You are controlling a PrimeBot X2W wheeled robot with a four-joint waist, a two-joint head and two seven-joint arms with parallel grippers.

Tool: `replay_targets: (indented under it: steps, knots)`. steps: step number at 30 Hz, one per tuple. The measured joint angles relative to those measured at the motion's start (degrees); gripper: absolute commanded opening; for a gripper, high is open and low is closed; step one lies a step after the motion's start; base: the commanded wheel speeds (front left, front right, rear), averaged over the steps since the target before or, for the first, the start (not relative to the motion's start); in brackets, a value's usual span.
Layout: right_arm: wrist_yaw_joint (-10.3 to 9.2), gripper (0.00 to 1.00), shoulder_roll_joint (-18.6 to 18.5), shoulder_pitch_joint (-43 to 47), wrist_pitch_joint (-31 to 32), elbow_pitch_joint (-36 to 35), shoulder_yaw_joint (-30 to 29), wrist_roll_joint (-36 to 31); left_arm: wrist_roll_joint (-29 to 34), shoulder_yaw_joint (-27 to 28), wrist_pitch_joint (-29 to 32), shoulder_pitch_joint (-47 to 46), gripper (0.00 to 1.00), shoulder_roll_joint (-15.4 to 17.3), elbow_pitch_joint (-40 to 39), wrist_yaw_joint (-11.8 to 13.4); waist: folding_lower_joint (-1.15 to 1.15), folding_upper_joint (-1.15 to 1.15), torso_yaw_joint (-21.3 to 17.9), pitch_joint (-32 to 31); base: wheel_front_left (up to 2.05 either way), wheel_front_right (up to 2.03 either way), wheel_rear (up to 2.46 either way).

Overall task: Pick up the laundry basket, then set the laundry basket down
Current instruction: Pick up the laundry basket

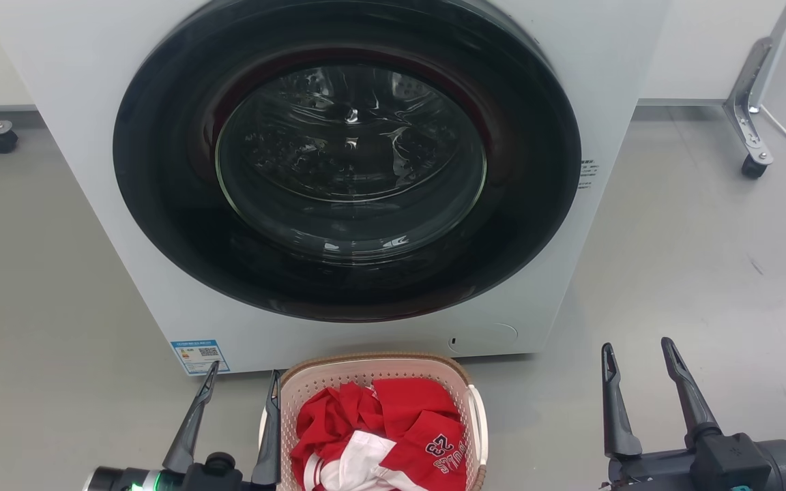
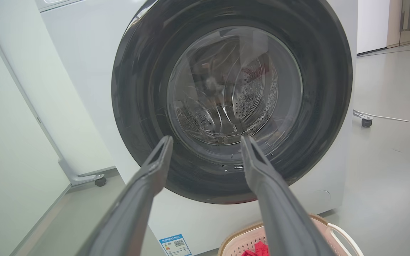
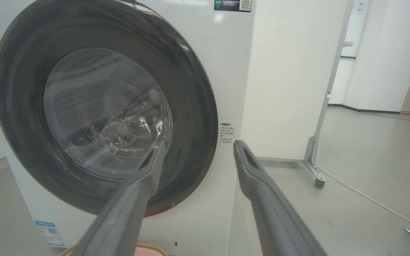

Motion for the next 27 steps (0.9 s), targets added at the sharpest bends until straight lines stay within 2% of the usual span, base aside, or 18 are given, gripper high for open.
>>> replay_targets:
  steps: [27]
  knots:
    - [0.0, 1.0, 0.1, 0.6, 0.0, -1.4, -0.5, -0.1, 0.0, 0.3, 0.0, 0.0, 1.0, -0.4, -1.3, 0.0, 0.0, 0.0, 0.1, 1.2, 0.0, 0.0, 0.0]
